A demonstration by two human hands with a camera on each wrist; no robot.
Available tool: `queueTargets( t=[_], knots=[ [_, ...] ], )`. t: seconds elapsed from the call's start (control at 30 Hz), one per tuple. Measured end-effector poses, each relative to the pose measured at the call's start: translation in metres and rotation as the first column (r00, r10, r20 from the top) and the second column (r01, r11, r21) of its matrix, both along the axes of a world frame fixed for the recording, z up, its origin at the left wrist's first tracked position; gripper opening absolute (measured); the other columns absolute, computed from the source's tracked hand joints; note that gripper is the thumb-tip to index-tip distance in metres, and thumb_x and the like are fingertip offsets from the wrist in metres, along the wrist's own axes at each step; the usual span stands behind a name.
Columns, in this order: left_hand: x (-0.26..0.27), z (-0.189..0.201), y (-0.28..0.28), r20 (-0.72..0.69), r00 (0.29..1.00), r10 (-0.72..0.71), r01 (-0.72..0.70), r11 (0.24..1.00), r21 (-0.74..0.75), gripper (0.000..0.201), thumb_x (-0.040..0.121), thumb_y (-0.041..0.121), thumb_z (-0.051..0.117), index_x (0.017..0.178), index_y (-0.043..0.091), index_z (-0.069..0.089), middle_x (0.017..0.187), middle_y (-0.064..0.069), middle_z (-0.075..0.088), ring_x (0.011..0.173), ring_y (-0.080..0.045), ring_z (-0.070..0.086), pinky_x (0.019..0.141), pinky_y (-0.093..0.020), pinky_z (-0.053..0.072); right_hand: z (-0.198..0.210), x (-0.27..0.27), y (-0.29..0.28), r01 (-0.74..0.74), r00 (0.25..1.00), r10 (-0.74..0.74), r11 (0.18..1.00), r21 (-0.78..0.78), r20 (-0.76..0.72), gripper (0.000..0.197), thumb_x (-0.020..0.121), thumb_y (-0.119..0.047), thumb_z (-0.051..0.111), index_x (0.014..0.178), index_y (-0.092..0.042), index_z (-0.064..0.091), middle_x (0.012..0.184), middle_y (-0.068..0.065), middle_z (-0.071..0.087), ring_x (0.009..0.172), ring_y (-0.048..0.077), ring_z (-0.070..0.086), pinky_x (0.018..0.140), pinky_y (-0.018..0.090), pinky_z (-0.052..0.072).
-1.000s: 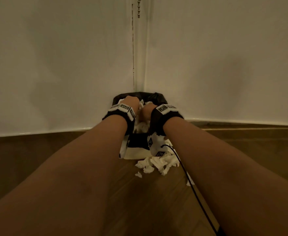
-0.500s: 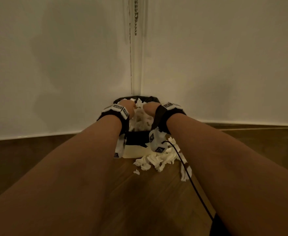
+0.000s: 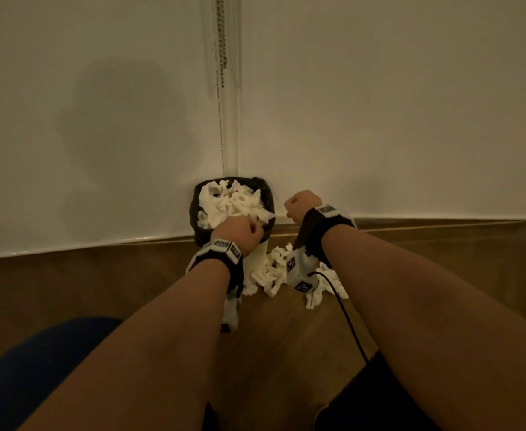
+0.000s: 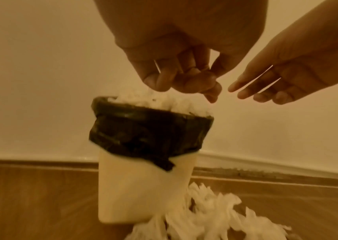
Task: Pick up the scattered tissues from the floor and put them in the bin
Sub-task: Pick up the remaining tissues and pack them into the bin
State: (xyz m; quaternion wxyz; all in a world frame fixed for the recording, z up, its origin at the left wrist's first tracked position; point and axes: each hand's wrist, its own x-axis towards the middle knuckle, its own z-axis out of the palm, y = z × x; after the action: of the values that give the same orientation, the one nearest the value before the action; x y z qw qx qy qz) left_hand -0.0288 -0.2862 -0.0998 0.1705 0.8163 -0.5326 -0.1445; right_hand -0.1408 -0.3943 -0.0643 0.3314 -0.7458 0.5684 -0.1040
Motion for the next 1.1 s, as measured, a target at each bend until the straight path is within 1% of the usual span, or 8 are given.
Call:
queueTargets(
  t=[0.13,0.27,0.47,0.7,0.77,0.87,0.93,1.1],
  knots=[
    [-0.008,-0.027,0.008,-0.087,0.996,0.015,-0.001,0.987,0.161,0.029,0.096,0.029,0.044,0.100,0.011,0.066,0.099,-0.009,0.068,0.089,-0.023,0.065,0.084,-0.038,0.055,-0.017,-0.010,0.011,-0.058,0.996,0.058,0.998,-0.008,-0.071,0.026,0.094,-0.018,0.049,0.095,0.002,0.066,0.101,0.017,0.067,0.095,0.028,0.063,0.088,0.035,0.052],
    [0.002,-0.046,0.012,-0.048,0.999,-0.001,0.013,0.967,0.254,0.027,0.095,0.018,0.048,0.116,0.016,0.063,0.122,-0.006,0.059,0.110,-0.022,0.057,0.095,-0.032,0.048,-0.052,-0.012,0.018,-0.140,0.977,0.152,0.986,0.089,-0.147,0.028,0.094,-0.022,0.051,0.108,-0.002,0.066,0.108,0.012,0.068,0.100,0.027,0.064,0.091,0.040,0.053],
    [0.020,-0.083,0.014,-0.024,0.999,-0.037,0.044,0.924,0.380,0.030,0.094,0.012,0.051,0.121,0.017,0.062,0.130,-0.005,0.055,0.119,-0.022,0.052,0.099,-0.026,0.040,-0.105,-0.004,0.017,-0.180,0.940,0.219,0.970,0.164,-0.263,0.028,0.094,-0.019,0.050,0.115,-0.007,0.065,0.121,0.013,0.062,0.111,0.028,0.059,0.097,0.038,0.048],
    [0.018,-0.135,0.010,-0.080,0.990,-0.116,0.140,0.881,0.452,0.054,0.088,0.005,0.056,0.138,0.018,0.040,0.146,-0.010,0.028,0.128,-0.031,0.040,0.106,-0.038,0.038,-0.160,-0.004,0.010,-0.222,0.907,0.259,0.964,0.147,-0.332,0.033,0.091,-0.009,0.050,0.123,-0.014,0.060,0.131,0.011,0.054,0.117,0.028,0.054,0.097,0.036,0.047],
    [0.017,-0.151,0.010,-0.056,0.990,-0.129,0.140,0.866,0.480,0.059,0.091,0.015,0.054,0.144,0.027,0.031,0.153,-0.007,0.017,0.133,-0.032,0.034,0.109,-0.042,0.035,-0.167,-0.004,0.003,-0.200,0.920,0.231,0.971,0.128,-0.317,0.033,0.092,-0.009,0.048,0.123,-0.013,0.058,0.131,0.012,0.053,0.118,0.029,0.053,0.097,0.037,0.047],
    [0.014,-0.162,0.006,-0.035,0.988,-0.150,0.146,0.833,0.534,0.064,0.088,0.061,0.040,0.145,0.042,0.017,0.154,-0.006,0.015,0.131,-0.033,0.038,0.107,-0.048,0.036,-0.177,-0.007,-0.003,-0.179,0.926,0.207,0.977,0.118,-0.315,0.031,0.093,-0.009,0.047,0.122,-0.010,0.057,0.130,0.015,0.054,0.118,0.032,0.052,0.096,0.037,0.046],
    [0.010,-0.168,0.000,-0.044,0.990,-0.132,0.135,0.835,0.534,0.066,0.088,0.067,0.034,0.145,0.045,0.011,0.156,-0.005,0.011,0.137,-0.033,0.029,0.110,-0.046,0.031,-0.185,-0.011,-0.004,-0.176,0.917,0.211,0.976,0.129,-0.338,0.030,0.093,-0.009,0.048,0.121,-0.010,0.056,0.130,0.015,0.053,0.119,0.032,0.051,0.097,0.038,0.045],
    [0.001,-0.185,-0.002,-0.110,0.987,-0.114,0.155,0.833,0.532,0.055,0.099,0.035,0.034,0.148,0.038,0.008,0.158,0.001,0.000,0.144,-0.029,0.006,0.114,-0.046,0.020,-0.200,-0.011,0.005,-0.228,0.906,0.270,0.960,0.164,-0.326,0.042,0.090,-0.009,0.049,0.131,-0.015,0.047,0.136,0.011,0.042,0.126,0.033,0.040,0.101,0.044,0.042]
  ],
)
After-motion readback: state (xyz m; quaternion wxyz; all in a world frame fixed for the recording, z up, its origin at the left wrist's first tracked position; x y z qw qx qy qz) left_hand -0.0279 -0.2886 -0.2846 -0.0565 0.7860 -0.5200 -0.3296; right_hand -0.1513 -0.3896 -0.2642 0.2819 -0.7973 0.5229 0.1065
